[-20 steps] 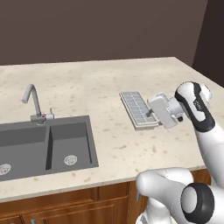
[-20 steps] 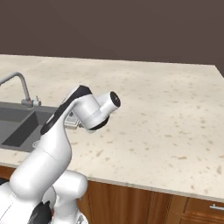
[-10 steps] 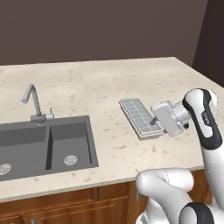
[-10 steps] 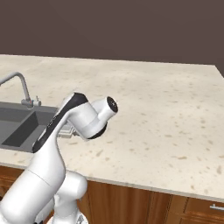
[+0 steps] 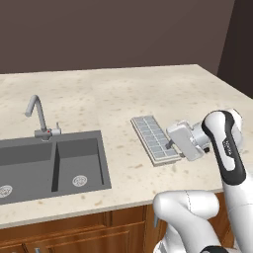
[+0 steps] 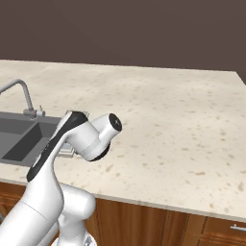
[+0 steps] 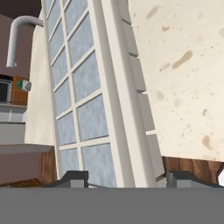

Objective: The ice cube tray has been filled with water. Take the tray and place it in the freezer to make ice. Close the freezer door after placing the tray.

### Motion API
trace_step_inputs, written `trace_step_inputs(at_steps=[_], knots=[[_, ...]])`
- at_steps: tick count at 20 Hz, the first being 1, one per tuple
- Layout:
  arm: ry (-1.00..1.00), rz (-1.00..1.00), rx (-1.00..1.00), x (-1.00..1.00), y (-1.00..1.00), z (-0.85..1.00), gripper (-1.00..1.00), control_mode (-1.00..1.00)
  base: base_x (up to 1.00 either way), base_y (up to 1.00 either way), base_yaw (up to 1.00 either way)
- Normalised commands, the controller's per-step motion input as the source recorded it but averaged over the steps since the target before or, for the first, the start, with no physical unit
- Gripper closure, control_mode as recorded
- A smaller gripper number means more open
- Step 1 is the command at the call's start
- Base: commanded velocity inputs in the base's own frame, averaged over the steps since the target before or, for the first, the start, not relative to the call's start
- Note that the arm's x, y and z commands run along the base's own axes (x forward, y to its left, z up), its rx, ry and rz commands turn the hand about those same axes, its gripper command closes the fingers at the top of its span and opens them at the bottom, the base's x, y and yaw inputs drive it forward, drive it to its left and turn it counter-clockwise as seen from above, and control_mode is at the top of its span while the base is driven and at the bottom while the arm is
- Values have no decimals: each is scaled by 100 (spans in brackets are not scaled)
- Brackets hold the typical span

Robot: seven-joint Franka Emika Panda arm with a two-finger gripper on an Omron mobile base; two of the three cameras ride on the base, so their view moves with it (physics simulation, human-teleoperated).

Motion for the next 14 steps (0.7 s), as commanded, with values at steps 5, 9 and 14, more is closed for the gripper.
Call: trace_step_inputs(at_steps=[5,9,14], knots=[[1,0,0,61,-24,0,100,-100,0,0,0],[0,0,0,2,-42,0,100,-100,0,0,0],[0,0,0,1,-8,0,100,-100,0,0,0]])
